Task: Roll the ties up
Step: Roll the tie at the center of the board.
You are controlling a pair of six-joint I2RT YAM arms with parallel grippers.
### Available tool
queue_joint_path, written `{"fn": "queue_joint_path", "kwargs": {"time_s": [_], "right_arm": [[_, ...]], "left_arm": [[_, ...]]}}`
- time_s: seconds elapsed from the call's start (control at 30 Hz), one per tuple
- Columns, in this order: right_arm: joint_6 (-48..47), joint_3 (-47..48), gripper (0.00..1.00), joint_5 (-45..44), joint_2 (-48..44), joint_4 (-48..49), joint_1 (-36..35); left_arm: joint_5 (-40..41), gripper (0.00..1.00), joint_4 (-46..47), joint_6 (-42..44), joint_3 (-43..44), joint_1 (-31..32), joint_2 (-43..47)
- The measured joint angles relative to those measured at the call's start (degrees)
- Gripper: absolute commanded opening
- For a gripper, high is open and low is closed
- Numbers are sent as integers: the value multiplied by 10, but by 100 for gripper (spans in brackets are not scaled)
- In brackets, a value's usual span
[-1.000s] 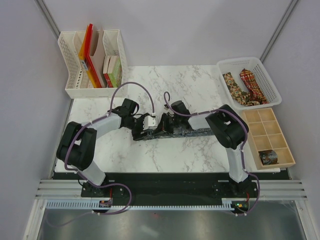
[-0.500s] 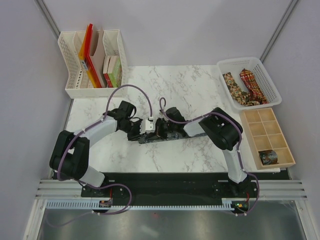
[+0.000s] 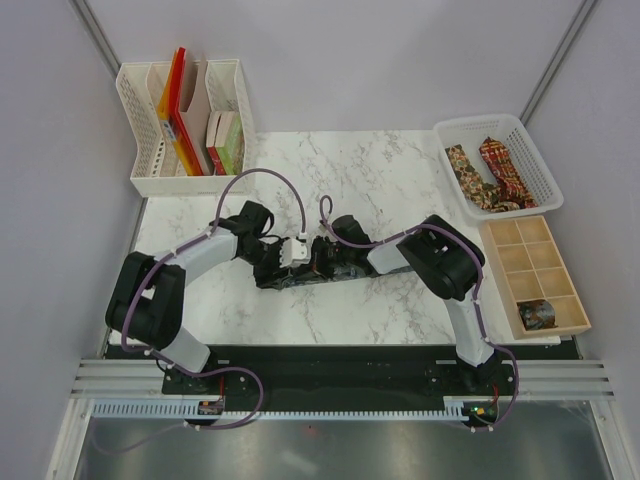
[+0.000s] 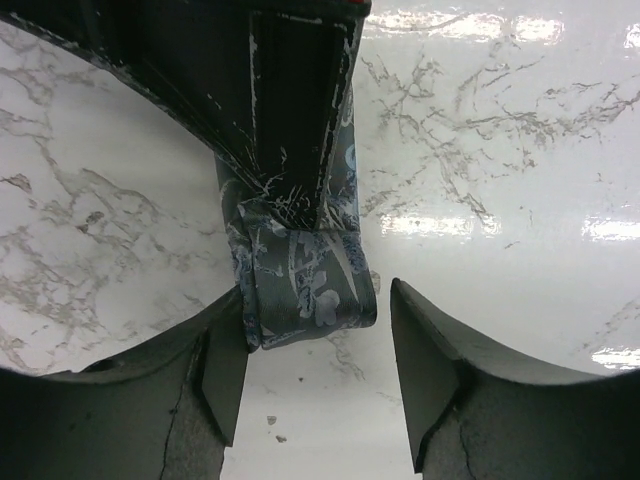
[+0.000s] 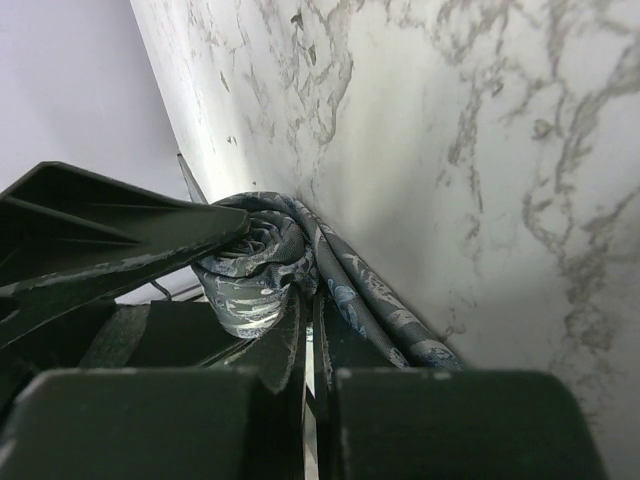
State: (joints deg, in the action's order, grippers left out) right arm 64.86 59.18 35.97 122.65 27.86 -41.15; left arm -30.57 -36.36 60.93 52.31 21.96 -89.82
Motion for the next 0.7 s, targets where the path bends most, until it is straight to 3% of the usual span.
{"fn": "queue_joint_path", "kwargs": {"time_s": [0.07,0.27,0.57,0.7], "right_arm": [[-2,0,0,0,0,0,0],[-6,1,0,0,0,-3,0],[-6,2,0,7,0,-7,6],[-5,2,8,9,0,-8,10]], "left_arm": [[0,60,2,0,-5,-2,0],[-1,42,5,-2,2,-2,0],[12,38,-23,-24,50,31,-34],[15,39,-35,-36,75,38,-62]]}}
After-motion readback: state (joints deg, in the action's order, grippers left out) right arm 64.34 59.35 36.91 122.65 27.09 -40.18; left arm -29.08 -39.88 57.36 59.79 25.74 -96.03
